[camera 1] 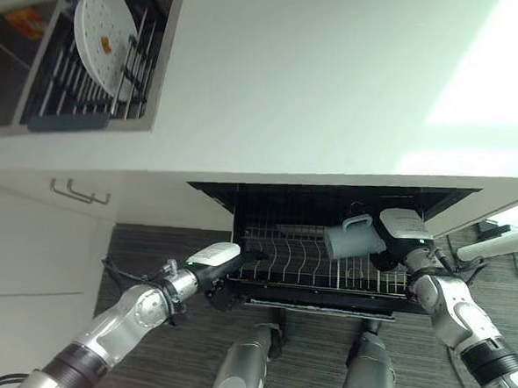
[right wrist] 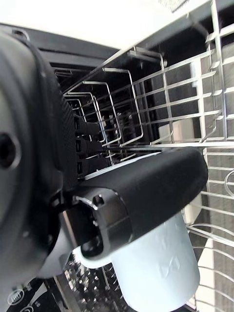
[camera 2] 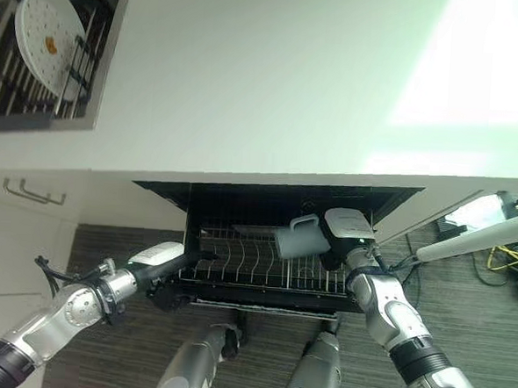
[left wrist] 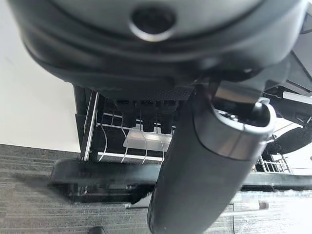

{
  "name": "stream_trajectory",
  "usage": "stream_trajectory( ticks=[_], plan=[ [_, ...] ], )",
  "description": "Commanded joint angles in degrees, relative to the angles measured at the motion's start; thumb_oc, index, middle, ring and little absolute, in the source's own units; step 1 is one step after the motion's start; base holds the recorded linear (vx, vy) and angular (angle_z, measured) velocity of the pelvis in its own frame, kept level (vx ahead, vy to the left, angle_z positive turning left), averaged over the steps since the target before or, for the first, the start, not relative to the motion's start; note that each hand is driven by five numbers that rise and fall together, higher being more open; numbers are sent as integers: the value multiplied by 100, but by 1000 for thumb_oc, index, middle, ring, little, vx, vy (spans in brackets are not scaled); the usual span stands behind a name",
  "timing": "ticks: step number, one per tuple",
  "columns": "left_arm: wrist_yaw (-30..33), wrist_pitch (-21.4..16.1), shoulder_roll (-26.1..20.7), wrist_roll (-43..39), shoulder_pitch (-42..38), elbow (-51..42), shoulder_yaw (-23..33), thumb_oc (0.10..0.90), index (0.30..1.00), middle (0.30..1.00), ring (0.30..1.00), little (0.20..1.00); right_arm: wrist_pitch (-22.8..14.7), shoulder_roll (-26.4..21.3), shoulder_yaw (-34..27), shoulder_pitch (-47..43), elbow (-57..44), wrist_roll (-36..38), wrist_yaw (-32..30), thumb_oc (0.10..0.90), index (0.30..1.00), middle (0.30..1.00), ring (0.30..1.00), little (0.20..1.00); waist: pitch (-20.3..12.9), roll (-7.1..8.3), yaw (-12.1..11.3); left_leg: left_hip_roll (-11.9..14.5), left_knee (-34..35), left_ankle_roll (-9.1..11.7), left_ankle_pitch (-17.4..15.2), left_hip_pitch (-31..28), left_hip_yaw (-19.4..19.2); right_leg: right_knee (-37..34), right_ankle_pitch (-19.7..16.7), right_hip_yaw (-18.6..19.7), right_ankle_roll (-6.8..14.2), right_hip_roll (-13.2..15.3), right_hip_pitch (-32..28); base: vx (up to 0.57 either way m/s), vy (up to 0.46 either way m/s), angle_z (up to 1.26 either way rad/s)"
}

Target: Place the dishes in the dishwasher.

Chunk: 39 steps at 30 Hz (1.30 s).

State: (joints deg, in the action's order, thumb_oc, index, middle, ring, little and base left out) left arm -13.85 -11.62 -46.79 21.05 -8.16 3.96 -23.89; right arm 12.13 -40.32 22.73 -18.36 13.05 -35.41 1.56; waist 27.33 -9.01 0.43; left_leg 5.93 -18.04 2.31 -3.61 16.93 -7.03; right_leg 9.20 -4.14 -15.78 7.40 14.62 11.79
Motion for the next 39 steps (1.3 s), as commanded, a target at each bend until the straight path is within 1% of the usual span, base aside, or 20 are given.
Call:
stream_trajectory(
  ticks=[1, 4, 5, 6, 7, 8, 10, 12, 13, 14, 16, 19, 21, 23, 27, 30, 33, 35, 38, 39],
  plan=[
    [56, -71, -114, 70, 33, -431, 320, 800, 900, 900, 900, 900, 475, -272, -228, 515, -293, -56, -57, 800, 900, 900, 900, 900, -293, -71, 72, 9, 85, 72, -582, -47, -96, 799, 1245, 72, 353, 291, -50, 0, 0, 0],
    [-11, 68, -54, 42, 47, -478, 352, 800, 900, 900, 900, 900, 333, -408, -510, 606, -772, -409, -264, 800, 900, 900, 900, 900, -304, -105, 164, 10, 85, 75, -584, -65, -143, 799, 1259, 142, 358, 266, -34, 32, 55, -11],
    [-18, 74, -29, 36, 56, -487, 342, 800, 900, 900, 900, 900, 116, -440, -518, 619, -773, -467, -392, 800, 900, 900, 900, 900, -309, -124, 172, 7, 85, 76, -583, -80, -148, 799, 1260, 142, 354, 272, -43, 78, 125, -19],
    [13, 40, -3, -45, 67, -466, 281, 800, 900, 900, 900, 900, -524, -570, -503, 559, -806, -729, -575, 800, 900, 900, 900, 900, -349, -186, 182, -17, 85, 78, -593, -110, -168, 799, 1282, 156, 356, 297, -64, 98, 131, -13],
    [-83, -6, -54, -109, 58, -499, 269, 800, 900, 900, 900, 900, -1252, -837, -493, 462, -817, -1143, -541, 800, 900, 900, 900, 900, -405, -242, 139, -44, 85, 82, -600, -134, -154, 799, 1289, 129, 360, 335, -99, 91, 101, -2],
    [-123, -36, -130, -159, 49, -511, 269, 800, 900, 900, 900, 900, -1511, -983, -458, 405, -783, -1270, -599, 800, 900, 900, 900, 900, -420, -245, 112, -49, 85, 79, -603, -144, -145, 799, 1287, 111, 365, 349, -114, 56, 20, 5],
    [-169, -65, -259, -257, 45, -530, 258, 800, 900, 900, 900, 900, -1877, -1214, -376, 295, -724, -1512, -785, 800, 900, 900, 900, 900, -450, -229, 62, -51, 85, 81, -607, -164, -124, 799, 1289, 70, 371, 362, -154, 34, -35, 7],
    [-249, -123, -434, -362, 78, -580, 307, 800, 900, 900, 900, 900, -2114, -1521, -342, 221, -749, -1729, -1104, 800, 900, 900, 900, 900, -472, -186, 12, -48, 85, 78, -613, -177, -91, 799, 1287, 30, 378, 362, -186, 31, -86, 5],
    [-287, -132, -501, -376, 103, -632, 333, 800, 900, 900, 900, 900, -2191, -1659, -346, 203, -791, -1866, -1331, 800, 900, 900, 900, 900, -478, -165, -17, -46, 85, 74, -618, -183, -70, 799, 1286, 15, 378, 357, -200, 25, -115, 2],
    [-315, -148, -572, -403, 130, -664, 354, 800, 900, 900, 900, 900, -2169, -1784, -355, 203, -845, -2072, -1716, 800, 900, 900, 900, 900, -482, -148, -33, -43, 85, 70, -624, -189, -50, 799, 1284, 2, 382, 350, -211, 15, -92, 1],
    [-352, -151, -660, -421, 164, -729, 380, 800, 900, 900, 900, 900, -2012, -1938, -364, 179, -878, -2354, -2305, 800, 900, 900, 900, 900, -482, -132, -63, -48, 85, 57, -640, -197, -16, 799, 1289, -8, 382, 336, -229, 12, -71, 3],
    [-392, -174, -725, -450, 238, -759, 416, 800, 900, 900, 900, 900, -1747, -2068, -427, 219, -789, -2396, -3217, 800, 900, 900, 900, 900, -511, -119, -88, -61, 85, 41, -661, -201, 38, 799, 1303, -15, 381, 300, -248, 19, -43, 8],
    [-388, -254, -737, -446, 303, -742, 421, 800, 900, 900, 900, 900, -1692, -2021, -473, 229, -533, -2243, -3545, 800, 900, 900, 900, 900, -529, -137, -104, -79, 85, 32, -684, -209, 66, 799, 1325, -3, 380, 287, -261, 0, 0, 0],
    [-407, -304, -753, -464, 401, -805, 488, 800, 900, 900, 900, 900, -1745, -1980, -516, 323, -403, -2148, -3671, 800, 900, 900, 900, 900, -525, -180, -104, -102, 85, 23, -700, -222, 91, 799, 1349, 5, 374, 284, -276, 0, 0, 0],
    [-414, -335, -783, -506, 570, -890, 606, 800, 900, 900, 900, 900, -1863, -2001, -587, 493, -437, -2003, -3651, 800, 900, 900, 900, 900, -523, -237, -82, -117, 85, 22, -711, -265, 100, 799, 1360, 0, 368, 298, -314, 20, 28, -2],
    [-496, -368, -736, -565, 799, -962, 840, 800, 900, 900, 900, 900, -2023, -1775, -953, 894, -496, -1112, -3507, 800, 900, 900, 900, 900, -521, -281, 7, -121, 85, 25, -722, -326, 88, 799, 1371, 15, 372, 320, -359, 41, 65, 1],
    [-529, -326, -680, -553, 871, -999, 915, 800, 900, 900, 900, 900, -2071, -1679, -1121, 1054, -643, -926, -3464, 800, 900, 900, 900, 900, -523, -277, 57, -115, 85, 27, -725, -346, 77, 799, 1375, 37, 371, 310, -364, 24, 28, 2],
    [-596, -174, -524, -524, 1056, -1133, 1096, 800, 900, 900, 900, 900, -2246, -1488, -1632, 1528, -1204, -200, -3098, 800, 900, 900, 900, 900, -540, -262, 190, -101, 85, 28, -747, -399, 36, 799, 1397, 104, 368, 279, -378, 67, 76, -2],
    [-609, -81, -353, -463, 1193, -1196, 1219, 800, 900, 900, 900, 900, -2415, -1330, -2050, 1922, -1711, 224, -2744, 800, 900, 900, 900, 900, -555, -254, 313, -81, 85, 37, -763, -444, -18, 799, 1417, 159, 369, 259, -385, 52, 75, -9],
    [-605, -35, -263, -454, 1292, -1227, 1311, 800, 900, 900, 900, 900, -2567, -1251, -2324, 2193, -2070, 468, -2539, 800, 900, 900, 900, 900, -564, -248, 400, -62, 85, 40, -774, -479, -61, 799, 1431, 201, 371, 242, -388, 54, 89, -14]
  ],
)
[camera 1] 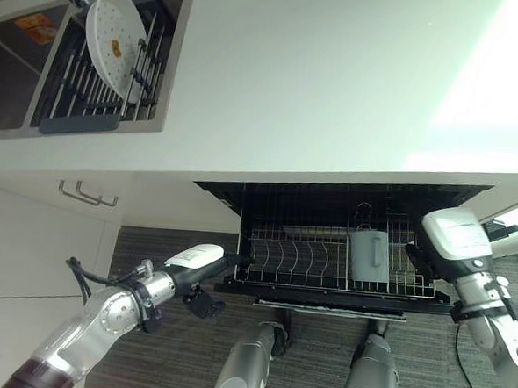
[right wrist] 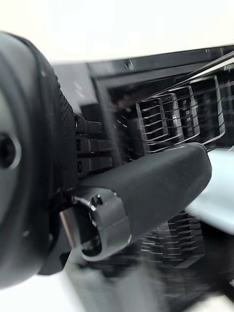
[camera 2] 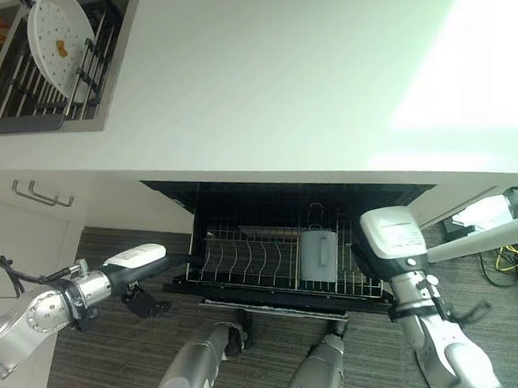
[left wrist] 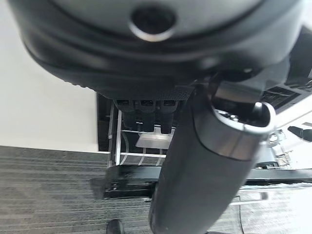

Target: Place the dishes in the dishwasher.

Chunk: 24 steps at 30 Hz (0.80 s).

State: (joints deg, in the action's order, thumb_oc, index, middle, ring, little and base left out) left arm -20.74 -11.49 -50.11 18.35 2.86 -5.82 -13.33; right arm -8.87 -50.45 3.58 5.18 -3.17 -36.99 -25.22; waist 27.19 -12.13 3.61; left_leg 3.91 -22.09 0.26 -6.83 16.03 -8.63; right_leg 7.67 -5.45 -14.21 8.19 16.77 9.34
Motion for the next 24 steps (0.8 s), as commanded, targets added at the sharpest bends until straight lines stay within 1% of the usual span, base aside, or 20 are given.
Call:
stream_trajectory(
  ticks=[1, 4, 8, 9, 10, 11, 12, 13, 16, 20, 21, 22, 24],
  plan=[
    [103, -27, 113, -170, 239, -259, 284, 800, 900, 900, 900, 900, -545, -208, -524, -29, -610, 685, 194, 800, 900, 900, 900, 900, -557, 68, 123, 151, 490, 246, -460, -405, 75, 952, 1572, 61, 294, 19, -143, 47, 93, -16],
    [162, 45, 216, -144, 355, -271, 331, 800, 900, 900, 900, 900, -757, -134, -785, 309, -1064, 936, 501, 800, 900, 900, 900, 900, -599, 83, 232, 180, 490, 247, -484, -462, -13, 952, 1600, 112, 303, 6, -152, 33, 67, -12],
    [213, 82, 299, -99, 413, -243, 317, 800, 900, 900, 900, 900, -840, -94, -850, 442, -1255, 1068, 668, 800, 900, 900, 900, 900, -644, 95, 279, 192, 490, 250, -499, -504, -63, 952, 1622, 145, 307, 7, -171, 34, 47, -15],
    [332, 146, 372, -63, 430, -173, 246, 800, 900, 900, 900, 900, -901, -99, -854, 524, -1429, 1394, 943, 800, 900, 900, 900, 900, -695, 125, 336, 215, 490, 258, -517, -541, -123, 952, 1647, 177, 313, 8, -190, 35, 62, -10],
    [382, 160, 402, -47, 434, -146, 212, 800, 900, 900, 900, 900, -918, -99, -840, 533, -1488, 1583, 1080, 800, 900, 900, 900, 900, -707, 130, 354, 223, 490, 260, -521, -553, -140, 952, 1656, 187, 313, 6, -195, 40, 87, -2],
    [455, 171, 461, -4, 444, -115, 165, 800, 900, 900, 900, 900, -937, -78, -821, 543, -1573, 1877, 1365, 800, 900, 900, 900, 900, -721, 134, 374, 234, 490, 263, -529, -572, -163, 952, 1669, 199, 313, 5, -207, 8, 62, -2],
    [512, 184, 503, 21, 459, -93, 136, 800, 900, 900, 900, 900, -908, -46, -775, 547, -1649, 2371, 1876, 800, 900, 900, 900, 900, -744, 148, 385, 244, 490, 265, -541, -593, -188, 952, 1687, 210, 311, 2, -222, 0, 53, -6],
    [571, 198, 541, 40, 488, -70, 125, 800, 900, 900, 900, 900, -956, -4, -733, 569, -1711, 2806, 2203, 800, 900, 900, 900, 900, -767, 183, 394, 267, 490, 265, -554, -624, -230, 952, 1701, 209, 312, 3, -249, -3, 27, -8],
    [707, 245, 621, 101, 530, 1, 56, 800, 900, 900, 900, 900, -1124, 126, -591, 546, -1754, 3241, 2379, 800, 900, 900, 900, 900, -831, 260, 390, 300, 490, 261, -581, -678, -275, 952, 1714, 199, 318, -4, -303, 0, 5, -5],
    [880, 371, 785, -45, 553, 149, -25, 800, 900, 900, 900, 900, -1146, 419, -402, 430, -1757, 4100, 2687, 800, 900, 900, 900, 900, -992, 414, 335, 332, 490, 249, -638, -789, -424, 952, 1700, 114, 369, 94, -376, -4, 48, -4],
    [980, 482, 929, -453, 560, 278, -51, 800, 900, 900, 900, 900, -1154, 598, -287, 323, -1678, 4753, 2823, 800, 900, 900, 900, 900, -1072, 487, 283, 345, 490, 235, -668, -850, -502, 952, 1675, 42, 403, 172, -414, -10, 110, -12],
    [1033, 571, 1030, -752, 541, 360, -87, 800, 900, 900, 900, 900, -1162, 743, -220, 247, -1619, 5003, 2854, 800, 900, 900, 900, 900, -1127, 522, 258, 341, 490, 219, -691, -887, -536, 952, 1663, 24, 426, 208, -435, -9, 126, -16],
    [1108, 661, 1201, -1298, 505, 521, -108, 800, 900, 900, 900, 900, -1336, 1022, -149, 130, -1500, 5321, 2776, 800, 900, 900, 900, 900, -1191, 587, 214, 298, 490, 171, -745, -963, -574, 952, 1637, 32, 465, 265, -479, -17, 134, -22]
  ],
)
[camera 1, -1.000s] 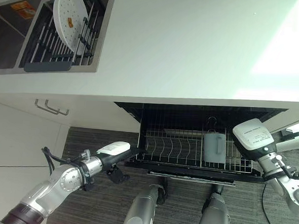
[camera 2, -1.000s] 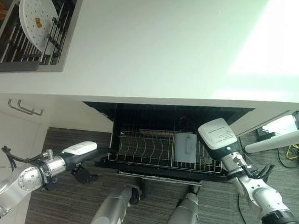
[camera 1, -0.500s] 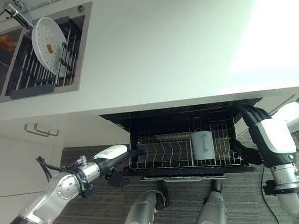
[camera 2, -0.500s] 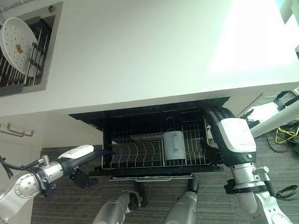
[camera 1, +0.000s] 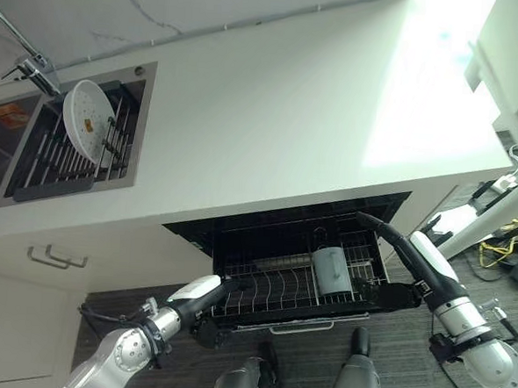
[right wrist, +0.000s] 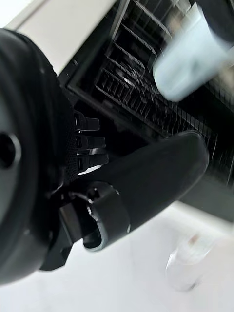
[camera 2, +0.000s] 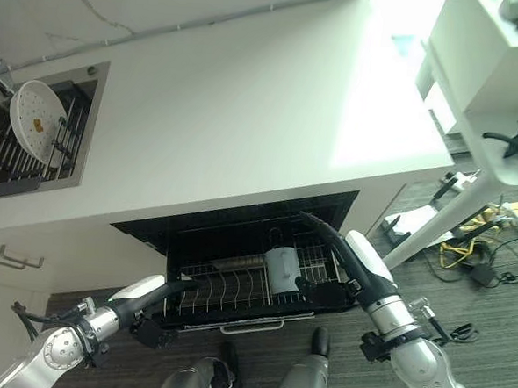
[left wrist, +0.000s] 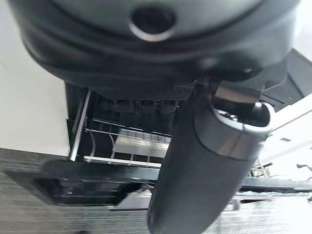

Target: Place the dishes in the dishwasher.

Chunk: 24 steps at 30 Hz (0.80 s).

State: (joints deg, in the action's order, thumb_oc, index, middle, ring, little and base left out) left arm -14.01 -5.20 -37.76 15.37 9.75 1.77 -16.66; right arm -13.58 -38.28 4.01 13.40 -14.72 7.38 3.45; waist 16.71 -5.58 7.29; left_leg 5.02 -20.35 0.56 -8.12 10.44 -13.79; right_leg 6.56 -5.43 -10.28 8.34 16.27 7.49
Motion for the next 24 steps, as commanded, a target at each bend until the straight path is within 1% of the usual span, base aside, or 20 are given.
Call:
stream_trajectory(
  ticks=[1, 3, 4, 6, 7, 8, 9, 10, 11, 12, 13, 14, 15, 18, 19, 20, 21, 22, 23, 24],
  plan=[
    [489, 25, 76, -1380, -207, -107, 235, 800, 900, 900, 900, 900, -973, -29, -194, -755, -292, 1013, -139, 800, 900, 900, 900, 900, -183, -41, -169, 154, 317, 101, -645, -444, -69, 1063, 1605, -351, 474, 352, -314, -29, 173, -26],
    [504, -15, 241, -1839, -173, 30, 333, 800, 900, 900, 900, 900, -1033, 263, -259, -762, -301, 1293, -297, 800, 900, 900, 900, 900, -245, -9, -202, 69, 317, 25, -703, -499, -78, 1063, 1550, -328, 519, 416, -336, -26, 218, -23],
    [441, -62, 347, -2127, -90, 138, 520, 800, 900, 900, 900, 900, -1121, 558, -423, -667, -324, 1549, -376, 800, 900, 900, 900, 900, -312, 35, -238, -42, 317, -51, -791, -564, -75, 1063, 1476, -317, 573, 500, -364, -11, 234, -12],
    [379, -1, 416, -2346, 15, 168, 684, 800, 900, 900, 900, 900, -1225, 752, -562, -575, -341, 1673, -423, 800, 900, 900, 900, 900, -373, 60, -274, -136, 317, -111, -797, -567, -80, 1063, 1331, -321, 576, 571, -332, -15, 223, 2],
    [325, 54, 531, -2567, 204, 269, 916, 800, 900, 900, 900, 900, -1431, 986, -737, -419, -362, 1730, -459, 800, 900, 900, 900, 900, -420, 85, -315, -247, 317, -177, -875, -640, -97, 1063, 1197, -323, 594, 649, -338, -16, 240, -22],
    [304, 93, 587, -2597, 336, 337, 1096, 800, 900, 900, 900, 900, -1481, 1128, -863, -327, -366, 1795, -406, 800, 900, 900, 900, 900, -450, 101, -333, -308, 317, -220, -911, -662, -94, 1063, 1086, -315, 601, 633, -312, -6, 270, -37],
    [354, 53, 664, -2605, 533, 491, 1316, 800, 900, 900, 900, 900, -1486, 1280, -981, -260, -370, 1867, -322, 800, 900, 900, 900, 900, -483, 133, -382, -349, 317, -280, -965, -704, -137, 1063, 912, -434, 599, 505, -284, -33, 190, -49],
    [399, 56, 701, -2669, 615, 567, 1455, 800, 900, 900, 900, 900, -1496, 1336, -1023, -267, -363, 1908, -300, 800, 900, 900, 900, 900, -496, 123, -413, -326, 317, -326, -982, -711, -167, 1063, 834, -561, 585, 304, -329, -64, 176, -33],
    [450, -46, 752, -2795, 614, 802, 1575, 800, 900, 900, 900, 900, -1514, 1348, -1083, -260, -374, 1917, -379, 800, 900, 900, 900, 900, -495, 54, -369, -289, 317, -448, -990, -653, -59, 1063, 959, -554, 489, -378, -462, -152, 74, -32],
    [429, -188, 810, -2899, 427, 1202, 1616, 800, 900, 900, 900, 900, -1603, 1238, -1077, -376, -268, 2044, -430, 800, 900, 900, 900, 900, -459, 81, -343, -447, 317, -508, -931, -551, 199, 1725, 1244, -403, 223, -1261, -269, -197, -30, 31],
    [428, -192, 832, -2944, 279, 1359, 1596, 800, 900, 900, 900, 900, -1716, 1171, -1065, -466, -209, 2005, -604, 800, 900, 900, 900, 900, -455, 101, -363, -550, 317, -455, -844, -468, 319, 1449, 1345, -426, 43, -1412, -339, -204, -145, 99],
    [512, -156, 939, -3054, 164, 1581, 1628, 800, 900, 900, 900, 900, -1683, 1124, -1119, -560, -60, 2172, -613, 800, 900, 900, 900, 900, -446, 126, -360, -658, 317, -406, -781, -485, 430, 1063, 1472, -378, -95, -1476, -523, -117, -136, 121],
    [515, -181, 967, -3049, 156, 1640, 1635, 800, 900, 900, 900, 900, -1682, 1107, -1128, -569, -33, 2232, -616, 800, 900, 900, 900, 900, -447, 139, -355, -693, 317, -410, -776, -510, 449, 1063, 1475, -339, -101, -1465, -498, -60, -111, 80],
    [452, -274, 1024, -3025, 207, 1833, 1629, 800, 900, 900, 900, 900, -1731, 1050, -1189, -598, 53, 2514, -567, 800, 900, 900, 900, 900, -443, 192, -366, -741, 317, -366, -739, -676, 327, 1063, 1770, -367, -227, -1377, -505, -15, -63, 22],
    [368, -312, 1116, -2987, 257, 1935, 1609, 800, 900, 900, 900, 900, -1846, 958, -1354, -512, 53, 2371, -713, 800, 900, 900, 900, 900, -350, 418, -395, -900, 317, -238, -458, -841, 131, 1063, 1862, -216, -322, -1094, -555, -48, -40, 19],
    [392, -309, 1153, -2911, 251, 2003, 1554, 800, 900, 900, 900, 900, -1798, 871, -1398, -532, 78, 2417, -775, 800, 900, 900, 900, 900, -242, 513, -458, -935, 59, -106, -215, -698, 235, 1063, 1869, -161, -399, -979, -627, -73, 7, 13],
    [375, -290, 1182, -2845, 229, 2080, 1517, 800, 900, 900, 900, 900, -1778, 828, -1369, -635, 163, 2552, -809, 800, 900, 900, 900, 900, -148, 503, -509, -898, -275, -25, -152, -471, 442, 1063, 1881, -82, -466, -996, -684, -79, 89, 22],
    [331, -298, 1218, -2850, 224, 2200, 1494, 800, 900, 900, 900, 900, -1811, 848, -1331, -741, 251, 2611, -844, 800, 900, 900, 900, 900, -133, 495, -539, -852, -270, 9, -50, -354, 566, 1063, 1863, 5, -489, -1014, -665, -16, 187, 26],
    [231, -350, 1298, -2846, 202, 2456, 1454, 800, 900, 900, 900, 900, -1856, 894, -1301, -885, 352, 2546, -861, 800, 900, 900, 900, 900, -139, 487, -562, -733, 14, 34, -5, -414, 642, 1063, 1868, 101, -469, -1016, -660, 40, 265, 17],
    [175, -248, 1350, -2864, 194, 2582, 1437, 800, 900, 900, 900, 900, -1833, 895, -1324, -942, 353, 2525, -857, 800, 900, 900, 900, 900, -176, 447, -549, -557, 317, 64, 52, -478, 686, 1063, 1893, 143, -446, -1037, -653, 85, 386, 1]
  ],
)
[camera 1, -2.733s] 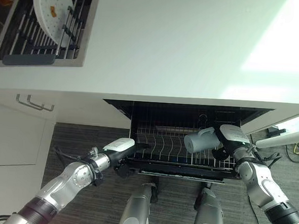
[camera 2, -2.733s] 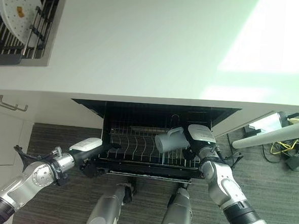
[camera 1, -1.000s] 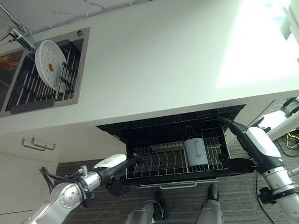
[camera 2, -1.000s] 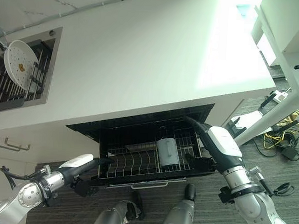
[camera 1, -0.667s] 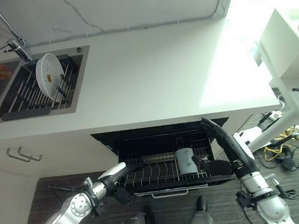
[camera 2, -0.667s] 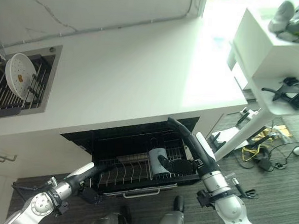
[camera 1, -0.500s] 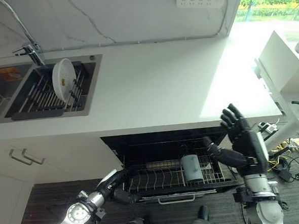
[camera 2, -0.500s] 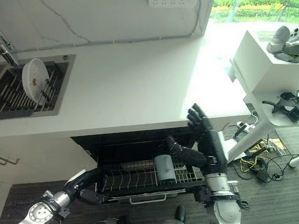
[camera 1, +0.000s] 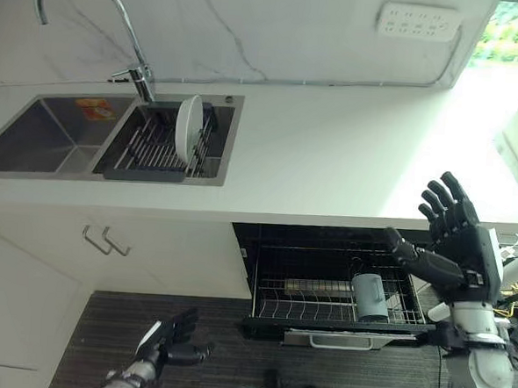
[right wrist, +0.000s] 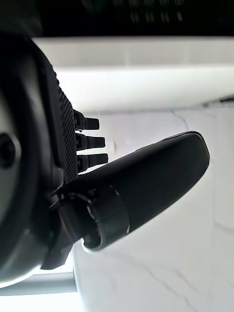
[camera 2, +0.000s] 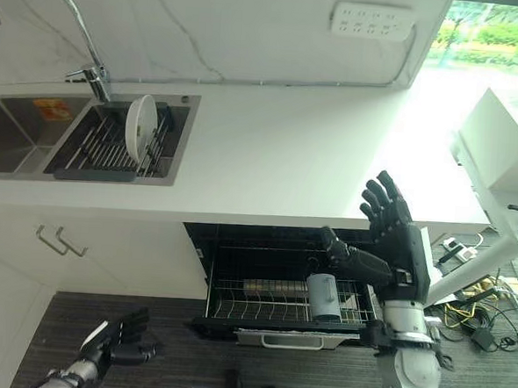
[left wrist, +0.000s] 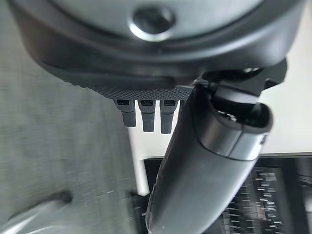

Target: Place the dishes in the dishwasher.

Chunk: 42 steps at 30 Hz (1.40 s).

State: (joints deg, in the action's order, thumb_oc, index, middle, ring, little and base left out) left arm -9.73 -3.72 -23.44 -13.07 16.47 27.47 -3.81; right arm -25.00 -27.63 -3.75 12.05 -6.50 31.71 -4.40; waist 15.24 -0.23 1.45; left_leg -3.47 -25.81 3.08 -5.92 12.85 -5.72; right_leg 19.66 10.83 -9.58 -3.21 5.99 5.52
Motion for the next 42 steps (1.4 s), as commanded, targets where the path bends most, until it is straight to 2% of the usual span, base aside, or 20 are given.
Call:
stream_trajectory(
  ticks=[1, 2, 3, 4, 6, 7, 9, 11, 13, 14, 15, 16, 17, 18, 21, 22, 23, 25, 31, 42],
  plan=[
    [-257, -381, 1, -47, -489, 227, 76, 800, 900, 900, 900, 900, -594, -175, -550, -851, -542, 82, -113, 800, 900, 900, 900, 900, -51, -206, 89, 638, 862, -117, -230, -511, 43, -247, 325, 129, 729, -94, -460, 85, 347, -5],
    [-297, -363, 40, -49, -512, 321, 37, 800, 900, 900, 900, 900, -556, -190, -553, -856, -568, 101, -128, 800, 900, 900, 900, 900, -73, -250, 115, 761, 862, -80, -239, -429, 105, -247, 351, 138, 727, -116, -454, 115, 410, 3],
    [-380, -362, 166, -40, -575, 621, -51, 800, 900, 900, 900, 900, -469, -216, -557, -877, -616, 143, -169, 800, 900, 900, 900, 900, -105, -317, 168, 1062, 862, 36, -157, -209, 225, -247, 427, 169, 723, -116, -490, 172, 408, 8],
    [-472, -338, 332, 22, -700, 980, -127, 800, 900, 900, 900, 900, -418, -226, -556, -905, -656, 102, -278, 800, 900, 900, 900, 900, -132, -361, 224, 1233, 862, 132, -77, -43, 292, -247, 489, 204, 717, -92, -532, 190, 424, 13],
    [-621, -372, 509, 163, -870, 1470, -251, 800, 900, 900, 900, 900, -350, -243, -617, -943, -690, 130, -448, 800, 900, 900, 900, 900, -177, -388, 334, 1342, 862, 145, -151, -79, 83, -247, 525, 106, 782, 32, -574, 202, 396, 0],
    [-702, -270, 661, 292, -976, 1692, -307, 800, 900, 900, 900, 900, -306, -187, -683, -915, -707, 73, -624, 800, 900, 900, 900, 900, -236, -402, 410, 1332, 862, 140, -237, -145, -62, -247, 481, 0, 869, 184, -582, 242, 468, -21],
    [-791, -314, 761, 530, -1090, 1979, -482, 800, 900, 900, 900, 900, -248, -112, -715, -892, -755, 174, -771, 800, 900, 900, 900, 900, -277, -389, 462, 1082, 862, 40, -420, -292, 80, -247, 368, 86, 991, 330, -539, 197, 411, -24],
    [-674, -271, 813, 730, -1292, 2181, -880, 800, 900, 900, 900, 900, -240, 89, -654, -906, -820, 91, -916, 800, 900, 900, 900, 900, -312, -388, 583, 697, 862, -224, -736, -492, 67, -247, 108, 206, 1179, 533, -344, 142, 430, -42],
    [-591, -235, 807, 792, -1352, 2309, -1016, 800, 900, 900, 900, 900, -201, 158, -620, -920, -849, 102, -934, 800, 900, 900, 900, 900, -328, -372, 615, 631, 862, -322, -813, -522, 14, -247, 1, 219, 1240, 553, -289, 82, 215, -70],
    [-522, -217, 798, 1001, -1417, 2455, -1145, 800, 900, 900, 900, 900, -113, 236, -572, -922, -882, 108, -919, 800, 900, 900, 900, 900, -332, -343, 632, 591, 862, -431, -894, -569, -103, -247, -217, 92, 1287, 535, -236, 55, 201, -93],
    [-412, -152, 785, 1180, -1414, 2469, -1233, 800, 900, 900, 900, 900, -35, 306, -463, -956, -884, 95, -868, 800, 900, 900, 900, 900, -331, -350, 588, 691, 862, -476, -957, -619, -385, -247, -521, -306, 1339, 564, -191, -7, 194, -114],
    [-234, -75, 757, 1220, -1420, 2447, -1325, 800, 900, 900, 900, 900, -7, 320, -334, -1032, -865, 69, -949, 800, 900, 900, 900, 900, -308, -354, 544, 805, 862, -509, -1006, -626, -643, -186, -569, -592, 1345, 388, -85, -52, 117, -185],
    [-185, -23, 753, 1258, -1443, 2461, -1367, 800, 900, 900, 900, 900, -15, 313, -274, -1065, -840, 49, -1045, 800, 900, 900, 900, 900, -268, -317, 530, 822, 862, -519, -1057, -669, -764, -130, -498, -656, 1331, 226, -10, -56, 29, -211],
    [-40, 36, 788, 1192, -1457, 2485, -1408, 800, 900, 900, 900, 900, -6, 286, -197, -1093, -858, 44, -1168, 800, 900, 900, 900, 900, -230, -267, 557, 831, 862, -512, -1106, -720, -939, -119, -495, -898, 1240, -44, 142, -19, -7, -211],
    [289, 54, 882, 1010, -1426, 2472, -1386, 800, 900, 900, 900, 900, -80, 259, -85, -1110, -889, -1, -1148, 800, 900, 900, 900, 900, -220, -165, 471, 795, 862, -465, -1142, -819, -1282, -247, -289, -1427, 1061, 35, 128, 0, -40, -102],
    [361, 87, 908, 1159, -1421, 2434, -1350, 800, 900, 900, 900, 900, -141, 221, -105, -1073, -872, -30, -1253, 800, 900, 900, 900, 900, -220, -82, 502, 659, 862, -485, -1119, -837, -1241, -247, -123, -1121, 1000, -69, 169, 52, -111, -72],
    [405, 85, 903, 1231, -1405, 2401, -1341, 800, 900, 900, 900, 900, -189, 196, -116, -1053, -854, 2, -1270, 800, 900, 900, 900, 900, -226, -57, 521, 611, 862, -496, -1096, -856, -1228, -247, -102, -1011, 979, -105, 186, 68, -127, -95],
    [453, 57, 846, 1366, -1342, 2234, -1276, 800, 900, 900, 900, 900, -315, 149, -115, -1061, -792, -11, -1192, 800, 900, 900, 900, 900, -257, -26, 475, 557, 862, -478, -1076, -880, -1362, -247, 38, -1052, 913, -39, 179, 73, -109, -58],
    [386, 169, 690, 1382, -1209, 1977, -1263, 800, 900, 900, 900, 900, -201, 69, -213, -946, -873, 112, -1037, 800, 900, 900, 900, 900, -265, -65, 522, 486, 862, -429, -1044, -952, -1514, -247, 164, -903, 847, 72, 146, 59, -55, -19],
    [655, 181, 751, 1473, -1174, 2204, -1215, 800, 900, 900, 900, 900, -66, 46, -207, -912, -920, 109, -873, 800, 900, 900, 900, 900, -357, -141, 532, 489, 862, -338, -1043, -935, -1489, -247, 302, -884, 799, 80, 80, 11, -12, 2]
  ],
)
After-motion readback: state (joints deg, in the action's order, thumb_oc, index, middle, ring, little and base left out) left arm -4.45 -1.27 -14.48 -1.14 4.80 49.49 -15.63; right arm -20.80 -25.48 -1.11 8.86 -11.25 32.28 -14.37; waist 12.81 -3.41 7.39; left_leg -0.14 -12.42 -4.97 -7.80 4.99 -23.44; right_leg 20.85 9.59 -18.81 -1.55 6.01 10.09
